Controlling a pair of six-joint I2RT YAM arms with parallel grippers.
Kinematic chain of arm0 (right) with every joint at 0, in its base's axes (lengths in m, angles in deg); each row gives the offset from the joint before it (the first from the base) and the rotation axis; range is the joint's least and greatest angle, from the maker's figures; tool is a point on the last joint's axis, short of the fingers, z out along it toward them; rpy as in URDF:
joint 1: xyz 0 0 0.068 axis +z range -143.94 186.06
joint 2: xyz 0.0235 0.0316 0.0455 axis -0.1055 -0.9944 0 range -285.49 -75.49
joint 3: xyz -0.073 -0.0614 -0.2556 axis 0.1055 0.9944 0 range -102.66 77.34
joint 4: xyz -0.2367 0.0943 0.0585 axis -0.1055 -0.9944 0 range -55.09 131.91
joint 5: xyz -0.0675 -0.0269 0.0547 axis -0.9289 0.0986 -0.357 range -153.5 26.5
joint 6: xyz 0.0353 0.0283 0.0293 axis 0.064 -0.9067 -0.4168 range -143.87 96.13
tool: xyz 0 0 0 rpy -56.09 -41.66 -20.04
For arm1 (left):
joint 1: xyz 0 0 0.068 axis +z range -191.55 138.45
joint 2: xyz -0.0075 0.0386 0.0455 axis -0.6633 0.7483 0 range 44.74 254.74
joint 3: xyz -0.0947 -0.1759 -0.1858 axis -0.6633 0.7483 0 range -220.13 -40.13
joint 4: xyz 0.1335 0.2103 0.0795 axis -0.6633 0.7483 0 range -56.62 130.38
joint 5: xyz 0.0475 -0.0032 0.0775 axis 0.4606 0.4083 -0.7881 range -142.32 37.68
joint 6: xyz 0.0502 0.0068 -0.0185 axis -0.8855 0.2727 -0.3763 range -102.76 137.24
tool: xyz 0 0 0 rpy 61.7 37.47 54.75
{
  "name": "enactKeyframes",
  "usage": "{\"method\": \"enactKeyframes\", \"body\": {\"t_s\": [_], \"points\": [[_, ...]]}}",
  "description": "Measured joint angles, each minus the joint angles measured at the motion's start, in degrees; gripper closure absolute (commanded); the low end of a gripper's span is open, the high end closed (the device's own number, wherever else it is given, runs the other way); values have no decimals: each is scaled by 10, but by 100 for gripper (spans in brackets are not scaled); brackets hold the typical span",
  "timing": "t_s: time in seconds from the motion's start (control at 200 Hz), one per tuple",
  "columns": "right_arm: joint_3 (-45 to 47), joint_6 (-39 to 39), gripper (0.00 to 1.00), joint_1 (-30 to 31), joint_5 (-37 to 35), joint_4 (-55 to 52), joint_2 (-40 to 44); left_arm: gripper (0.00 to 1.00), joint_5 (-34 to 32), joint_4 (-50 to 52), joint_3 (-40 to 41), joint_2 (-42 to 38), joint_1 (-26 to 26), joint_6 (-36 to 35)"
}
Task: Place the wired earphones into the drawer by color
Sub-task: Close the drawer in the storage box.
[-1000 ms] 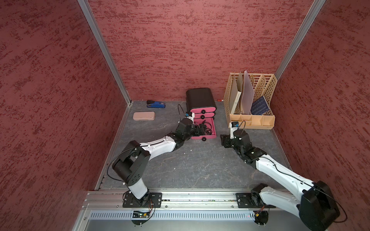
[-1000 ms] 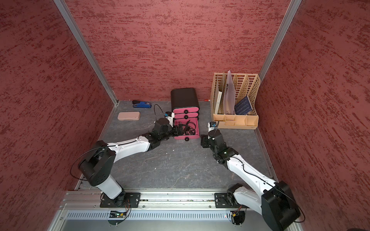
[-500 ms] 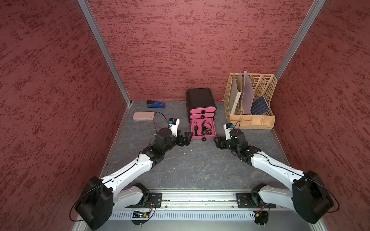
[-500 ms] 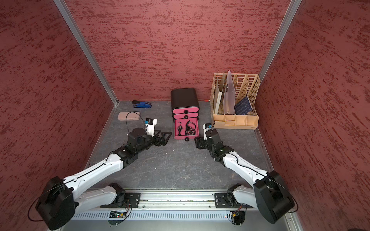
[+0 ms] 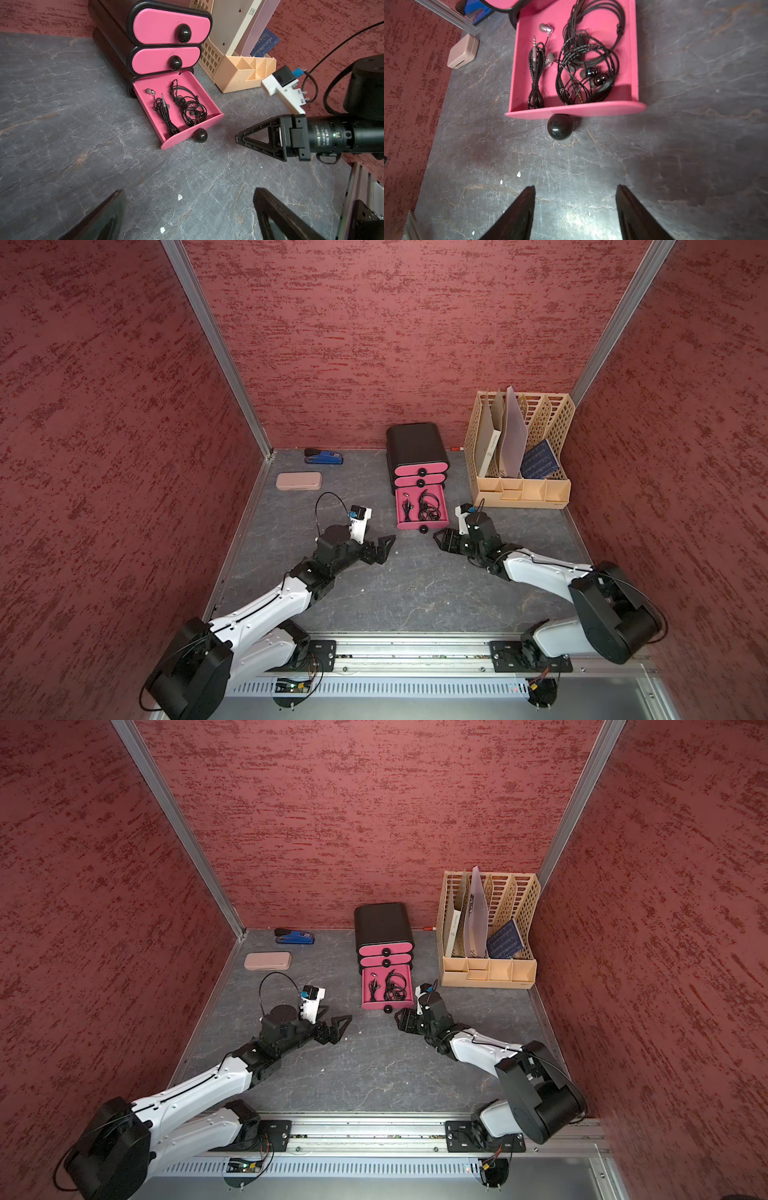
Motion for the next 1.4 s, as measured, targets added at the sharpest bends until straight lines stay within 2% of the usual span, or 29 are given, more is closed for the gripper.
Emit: {"method": "enactKeyframes", "body": {"t_s": [0.596,1.222,1.403], "points": [[-42,-14,45,44,-21,106,-145,0,-3,0,-2,9,0,-4],[-80,8,64,46,-71,146,-193,0,-4,-1,-3,21,0,-5],[-83,9,66,46,-80,147,-193,0,-5,-1,-3,22,0,-5]]}}
